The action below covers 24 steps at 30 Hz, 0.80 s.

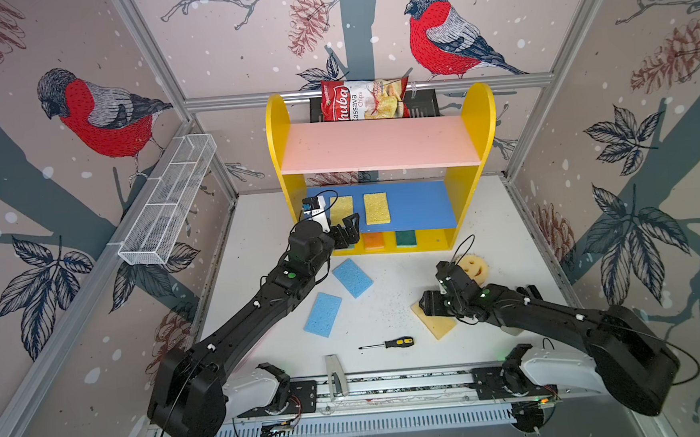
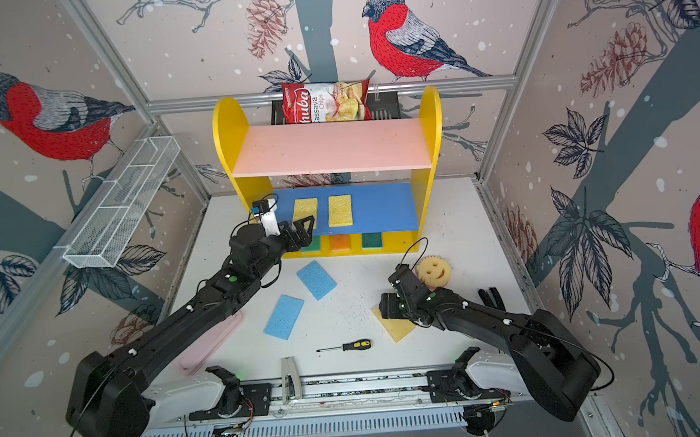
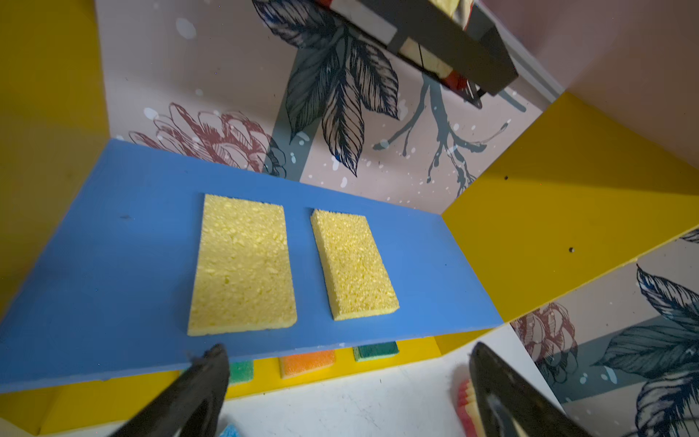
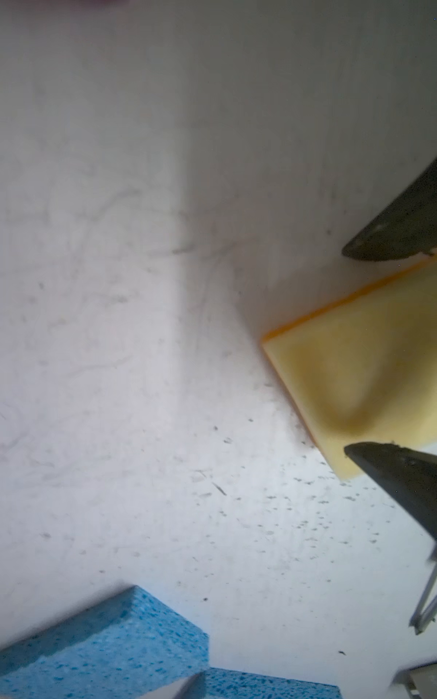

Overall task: Place and organize the cleaning sponges onto the shelf
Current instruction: 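Grasp the orange-edged yellow sponge with the right gripper and lift it, then carry the orange-edged sponge toward the blue shelf with the right gripper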

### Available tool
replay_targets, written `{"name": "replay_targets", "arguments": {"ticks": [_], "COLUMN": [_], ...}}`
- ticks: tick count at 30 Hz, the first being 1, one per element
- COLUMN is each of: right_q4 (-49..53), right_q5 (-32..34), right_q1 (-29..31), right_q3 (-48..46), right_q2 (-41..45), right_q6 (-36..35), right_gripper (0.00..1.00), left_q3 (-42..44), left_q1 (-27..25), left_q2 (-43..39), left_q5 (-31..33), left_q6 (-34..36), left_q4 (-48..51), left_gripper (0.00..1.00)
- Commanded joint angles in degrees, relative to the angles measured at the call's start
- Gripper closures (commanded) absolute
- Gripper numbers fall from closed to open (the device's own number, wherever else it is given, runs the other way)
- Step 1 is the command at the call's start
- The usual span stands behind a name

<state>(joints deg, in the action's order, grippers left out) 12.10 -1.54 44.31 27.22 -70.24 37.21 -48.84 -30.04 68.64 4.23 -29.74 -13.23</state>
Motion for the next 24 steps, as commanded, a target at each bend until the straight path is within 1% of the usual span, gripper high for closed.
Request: {"name": "replay_targets", "arguments": {"ticks": [1,2,5,8,10,15,19,22,24], "right_q4": [1.10,0.65,-0.67,-1.62,-2.75,-0.28,-1.05,-7.03,-10.31], "right_q5": [3.88,4.44,6.11,6.59,6.72,8.59,7.79,2.88,1.66], "right_q1": [4.07,5.38,8.37,9.76,9.86,7.95,2.24,-3.84,-5.36], "right_q3": [1.15,1.78,3.88,6.24,6.69,9.36,10.24,11.42,13.70], "right_q2": [-3.22,-4.86,-9.55,-13.07,-13.64,-10.63,-3.29,1.14,1.32], "right_q6": [-0.31,-0.30,0.35,0.67,0.39,-2.50,-4.58,-3.61,-3.50], "right_gripper": [0.38,0.47,0.77,0.90,0.95,0.98,1.00,1.00,1.00], "left_q3": [-0.39,-0.21,0.80,1.63,2.34,1.58,0.11,0.06,0.07], "left_q1": [0.51,0.67,0.86,0.86,0.86,0.89,0.86,0.84,0.36], "left_q2": [-1.32,-1.64,-2.14,-3.02,-3.39,-1.73,1.53,3.84,5.25], "left_q5": [1.07,1.13,0.83,0.18,0.13,-2.31,-5.06,-8.76,-11.22], "left_q6": [0.03,-0.27,-1.30,-1.99,-1.93,-1.65,-0.94,-1.47,-1.73], "left_q4": [-0.64,-0.91,-1.93,-1.64,-1.44,-0.07,0.16,-2.72,-4.93], "left_gripper": [0.02,0.02,0.02,0.02,0.02,0.03,0.03,0.03,0.03]}}
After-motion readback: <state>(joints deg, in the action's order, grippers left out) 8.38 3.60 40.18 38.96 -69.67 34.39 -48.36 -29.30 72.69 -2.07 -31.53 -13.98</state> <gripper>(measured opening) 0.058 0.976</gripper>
